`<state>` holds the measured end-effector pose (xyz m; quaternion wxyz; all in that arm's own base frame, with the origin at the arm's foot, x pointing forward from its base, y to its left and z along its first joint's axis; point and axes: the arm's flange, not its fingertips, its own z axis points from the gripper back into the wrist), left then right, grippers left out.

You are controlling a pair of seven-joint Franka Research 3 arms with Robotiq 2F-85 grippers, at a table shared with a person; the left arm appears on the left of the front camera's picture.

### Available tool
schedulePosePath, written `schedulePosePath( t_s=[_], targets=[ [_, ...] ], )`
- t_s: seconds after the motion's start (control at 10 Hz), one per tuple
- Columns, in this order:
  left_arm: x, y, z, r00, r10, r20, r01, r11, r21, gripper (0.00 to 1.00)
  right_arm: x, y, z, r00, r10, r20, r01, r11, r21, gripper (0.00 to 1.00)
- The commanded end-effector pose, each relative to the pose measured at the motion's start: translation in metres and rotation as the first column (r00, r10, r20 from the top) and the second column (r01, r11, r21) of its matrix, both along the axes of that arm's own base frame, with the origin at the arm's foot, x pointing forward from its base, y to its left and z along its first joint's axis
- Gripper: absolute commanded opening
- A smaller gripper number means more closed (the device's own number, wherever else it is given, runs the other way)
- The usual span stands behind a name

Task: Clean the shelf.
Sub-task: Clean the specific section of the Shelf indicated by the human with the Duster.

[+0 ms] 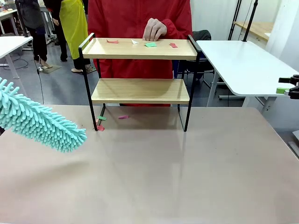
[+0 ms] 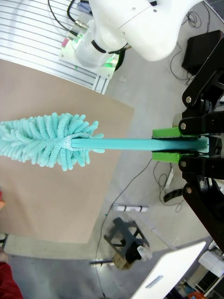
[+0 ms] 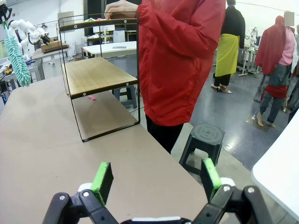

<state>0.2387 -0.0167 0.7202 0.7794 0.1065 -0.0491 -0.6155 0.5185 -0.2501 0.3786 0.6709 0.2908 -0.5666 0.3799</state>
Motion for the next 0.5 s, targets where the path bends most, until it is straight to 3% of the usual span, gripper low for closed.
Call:
schedulePosePath(
  t_s=[0.0,0.4],
  targets=[
    [-0.0017,0.0031,0.0002,1.000,-0.013,-0.001,0.013,1.000,0.005,0.14,0.0009,0.0028,0.0079,1.000,-0.014,-0.009,0.013,1.000,-0.012,1.00],
    [-0.0017,0.0031,0.0002,1.000,-0.013,-0.001,0.013,1.000,0.005,0.14,0.0009,0.0028,0.0079,1.000,-0.014,-0.009,0.013,1.000,-0.012,1.00]
  ],
)
